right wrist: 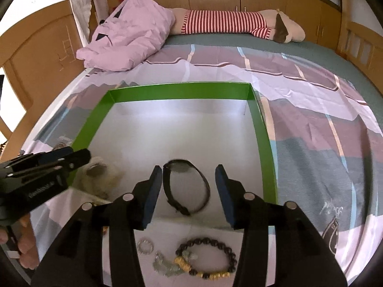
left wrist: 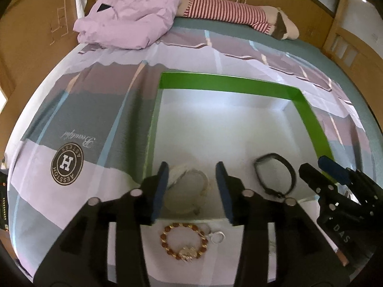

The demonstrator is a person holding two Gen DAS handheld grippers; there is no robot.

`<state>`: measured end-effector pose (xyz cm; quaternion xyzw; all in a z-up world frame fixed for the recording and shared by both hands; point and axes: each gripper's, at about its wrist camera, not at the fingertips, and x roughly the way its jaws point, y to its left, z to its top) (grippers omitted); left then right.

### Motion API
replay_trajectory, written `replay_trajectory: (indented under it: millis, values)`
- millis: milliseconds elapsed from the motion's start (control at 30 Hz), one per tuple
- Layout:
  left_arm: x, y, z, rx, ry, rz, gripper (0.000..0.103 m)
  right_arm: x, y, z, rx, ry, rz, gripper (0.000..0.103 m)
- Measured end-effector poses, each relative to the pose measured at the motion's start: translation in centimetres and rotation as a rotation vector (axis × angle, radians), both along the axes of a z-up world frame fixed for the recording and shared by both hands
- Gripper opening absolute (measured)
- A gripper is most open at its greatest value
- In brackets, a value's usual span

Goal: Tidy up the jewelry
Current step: 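Lower both watches into the green box and open both tools, then grasp the amber bead bracelet with the left tool while the right tool grasps the black bead bracelet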

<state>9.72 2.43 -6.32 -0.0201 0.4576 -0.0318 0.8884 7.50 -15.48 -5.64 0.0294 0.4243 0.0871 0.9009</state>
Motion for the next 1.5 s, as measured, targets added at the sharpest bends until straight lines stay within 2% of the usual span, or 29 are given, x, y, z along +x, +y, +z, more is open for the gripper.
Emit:
replay_trajectory:
  millis: [100,167,200,367,433,633,767,800,867,900,933,967,1033,1133,1433,1500]
  values:
    - [-1.1,-0.6,0.7,0.020,-0.007,-0.022,0.045,-1.3,-0.6,0.6,0.025,0.025,0.022,0.047]
    - [-2.5,-1.0,0.9,0.046,-0.010,-0.038,0.052,-2.1,-0.7,0.5,0.031,0.052,0.050,0.053]
    - [-3.1,-1.1,0.9,0.053,-0.005,-0.043,0.052,-2.8,-0.6,0.2,0.009,0.073,0.069,0.056]
    - [-6.2,-2.6,-0.9,0.071,0.083,-0.129,0.052,-4.8,-0.6,-2.1,-0.113,0.160,0.111,0.057]
    - [-6.2,-3.5,-2.0,0.107,0.101,-0.144,0.052,-4.7,-1.1,-3.7,-0.145,0.216,0.090,0.057]
    - [-4.9,-3.4,-5.6,0.145,0.208,-0.089,0.052,-3.5,-2.1,-7.5,-0.160,0.343,0.022,0.056]
    - [-4.2,-2.9,-7.1,0.147,0.251,-0.060,0.054,-3.4,-1.2,-7.8,-0.190,0.322,0.038,0.056]
    - [-4.1,-3.0,-7.4,0.159,0.251,-0.053,0.054,-3.4,-1.0,-7.9,-0.193,0.313,0.039,0.056]
    - [-4.2,-3.3,-7.6,0.182,0.247,-0.058,0.054,-3.4,-0.7,-7.8,-0.171,0.305,0.050,0.042]
    - [-4.2,-3.4,-7.7,0.190,0.244,-0.063,0.052,-3.6,-0.4,-7.8,-0.173,0.298,0.054,0.029]
    - [-4.4,-3.6,-7.6,0.200,0.235,-0.068,0.043,-3.6,-0.3,-7.7,-0.173,0.293,0.060,0.013]
    - [-4.5,-3.7,-7.5,0.202,0.227,-0.072,0.031,-3.6,-0.1,-7.6,-0.169,0.289,0.065,0.009]
    - [-4.7,-3.7,-7.4,0.187,0.225,-0.082,0.015,-3.7,0.1,-7.4,-0.153,0.275,0.063,0.009]
    - [-4.6,-3.5,-7.2,0.162,0.230,-0.074,0.009,-3.8,0.2,-6.8,-0.150,0.248,0.063,0.009]
    - [-4.4,-2.6,-6.5,0.146,0.201,-0.035,0.005,-4.2,-0.8,-4.4,-0.084,0.167,0.053,0.009]
    - [-4.5,-2.5,-6.3,0.113,0.199,-0.038,0.005,-4.5,-0.8,-3.7,-0.076,0.146,0.054,0.009]
